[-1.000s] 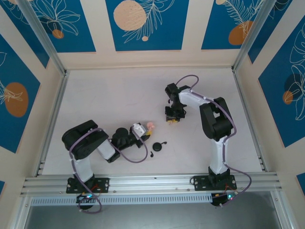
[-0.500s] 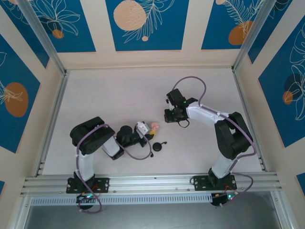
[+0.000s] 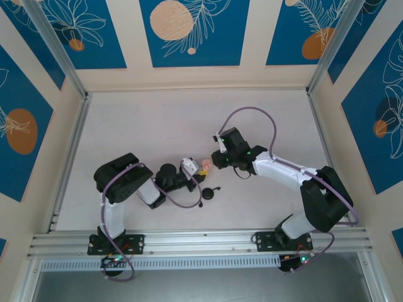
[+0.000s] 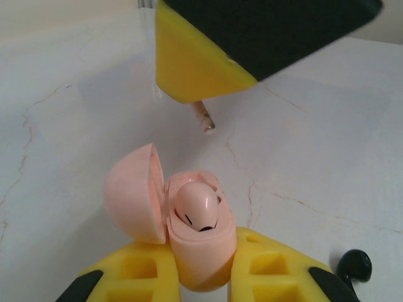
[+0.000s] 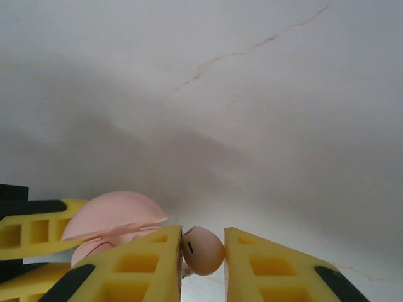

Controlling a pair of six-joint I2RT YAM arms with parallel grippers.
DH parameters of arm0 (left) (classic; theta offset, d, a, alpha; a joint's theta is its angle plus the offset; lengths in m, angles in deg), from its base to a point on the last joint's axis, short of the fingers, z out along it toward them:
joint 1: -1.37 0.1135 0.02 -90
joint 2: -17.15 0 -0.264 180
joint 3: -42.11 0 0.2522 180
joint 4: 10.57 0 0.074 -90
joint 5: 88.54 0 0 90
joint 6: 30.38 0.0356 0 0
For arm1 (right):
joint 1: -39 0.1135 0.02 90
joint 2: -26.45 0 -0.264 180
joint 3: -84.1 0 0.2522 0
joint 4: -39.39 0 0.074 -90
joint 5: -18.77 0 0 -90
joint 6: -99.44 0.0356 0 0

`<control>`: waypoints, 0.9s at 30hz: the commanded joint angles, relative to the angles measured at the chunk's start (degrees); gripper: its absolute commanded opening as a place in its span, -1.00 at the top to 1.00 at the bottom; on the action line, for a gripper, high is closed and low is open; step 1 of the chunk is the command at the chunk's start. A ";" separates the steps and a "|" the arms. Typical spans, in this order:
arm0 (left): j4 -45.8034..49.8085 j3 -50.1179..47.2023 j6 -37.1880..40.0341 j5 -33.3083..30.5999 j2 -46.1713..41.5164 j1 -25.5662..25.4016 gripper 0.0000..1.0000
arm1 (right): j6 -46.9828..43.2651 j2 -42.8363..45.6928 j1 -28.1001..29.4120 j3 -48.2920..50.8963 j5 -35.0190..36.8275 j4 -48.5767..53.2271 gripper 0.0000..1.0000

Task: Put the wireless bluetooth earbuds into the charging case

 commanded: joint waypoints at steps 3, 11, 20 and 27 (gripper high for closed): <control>-2.16 1.40 -1.94 1.62 0.62 0.21 0.80 | -1.79 1.59 1.50 1.47 0.62 -4.92 0.56; -2.21 1.41 -2.72 1.73 -0.48 0.33 0.80 | -2.11 0.05 2.79 0.97 1.94 -6.42 0.56; -2.21 1.58 -3.69 1.11 -1.53 0.27 0.80 | -3.12 0.13 3.81 1.61 3.46 -6.01 0.56; -2.12 1.75 -4.22 0.55 -2.52 0.28 0.80 | -3.61 0.40 4.33 2.35 4.05 -5.91 0.56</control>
